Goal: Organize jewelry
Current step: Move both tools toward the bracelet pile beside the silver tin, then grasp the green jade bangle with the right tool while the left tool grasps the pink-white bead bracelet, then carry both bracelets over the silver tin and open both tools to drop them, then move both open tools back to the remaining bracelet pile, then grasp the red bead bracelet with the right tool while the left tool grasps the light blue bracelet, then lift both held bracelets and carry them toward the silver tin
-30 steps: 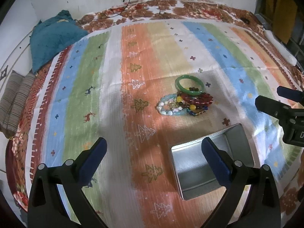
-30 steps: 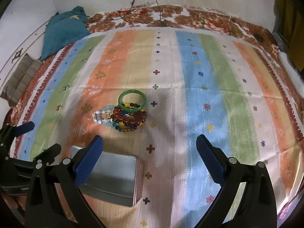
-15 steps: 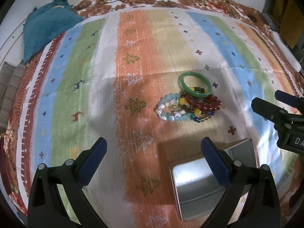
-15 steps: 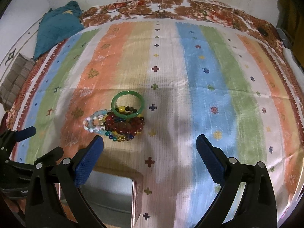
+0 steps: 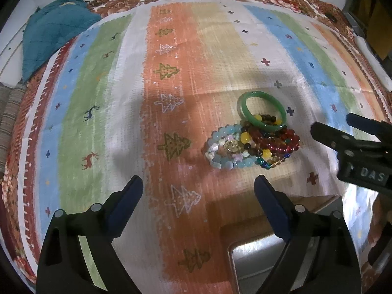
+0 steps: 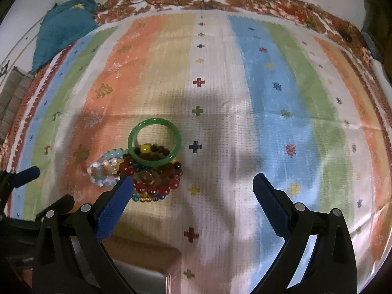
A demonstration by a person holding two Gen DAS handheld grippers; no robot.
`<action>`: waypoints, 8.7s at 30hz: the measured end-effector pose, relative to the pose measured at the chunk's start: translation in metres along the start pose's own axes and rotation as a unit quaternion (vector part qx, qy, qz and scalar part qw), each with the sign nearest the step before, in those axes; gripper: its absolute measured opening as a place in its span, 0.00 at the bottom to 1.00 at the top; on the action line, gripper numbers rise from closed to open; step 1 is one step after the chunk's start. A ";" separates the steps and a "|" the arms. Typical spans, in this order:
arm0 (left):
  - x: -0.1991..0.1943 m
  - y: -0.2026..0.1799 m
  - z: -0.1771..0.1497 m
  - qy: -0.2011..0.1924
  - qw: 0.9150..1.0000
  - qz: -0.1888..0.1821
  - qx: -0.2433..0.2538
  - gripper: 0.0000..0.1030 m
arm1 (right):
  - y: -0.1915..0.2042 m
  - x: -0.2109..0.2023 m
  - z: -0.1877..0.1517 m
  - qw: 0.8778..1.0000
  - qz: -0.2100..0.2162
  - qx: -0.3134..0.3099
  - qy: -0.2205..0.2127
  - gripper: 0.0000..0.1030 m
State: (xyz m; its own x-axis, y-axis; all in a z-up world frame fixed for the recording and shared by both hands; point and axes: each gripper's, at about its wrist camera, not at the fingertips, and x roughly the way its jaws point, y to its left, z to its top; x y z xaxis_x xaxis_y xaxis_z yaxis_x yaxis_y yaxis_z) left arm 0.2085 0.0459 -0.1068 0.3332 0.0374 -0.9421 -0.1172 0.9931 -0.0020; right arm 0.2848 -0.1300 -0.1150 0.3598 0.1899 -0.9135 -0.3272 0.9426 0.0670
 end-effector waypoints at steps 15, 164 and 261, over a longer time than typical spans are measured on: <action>0.035 0.004 0.015 0.034 0.999 -0.015 0.005 0.66 | 0.004 0.041 0.020 0.999 -0.012 -0.008 0.033 0.96; -0.039 -0.003 -0.015 -0.042 0.999 0.008 -0.013 0.52 | 0.006 -0.026 -0.036 1.000 0.021 0.006 0.020 0.58; 0.000 0.003 0.041 -0.029 0.999 -0.021 0.014 0.10 | 0.010 -0.010 0.006 0.999 0.000 -0.043 -0.005 0.14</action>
State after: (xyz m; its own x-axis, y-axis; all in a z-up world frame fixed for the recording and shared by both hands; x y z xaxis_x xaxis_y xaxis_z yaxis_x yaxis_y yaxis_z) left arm 0.2463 0.0539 -0.0933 0.3913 0.0015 -0.9202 -0.0759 0.9966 -0.0306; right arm 0.2834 -0.1202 -0.1029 0.3684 0.1921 -0.9096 -0.4007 0.9157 0.0311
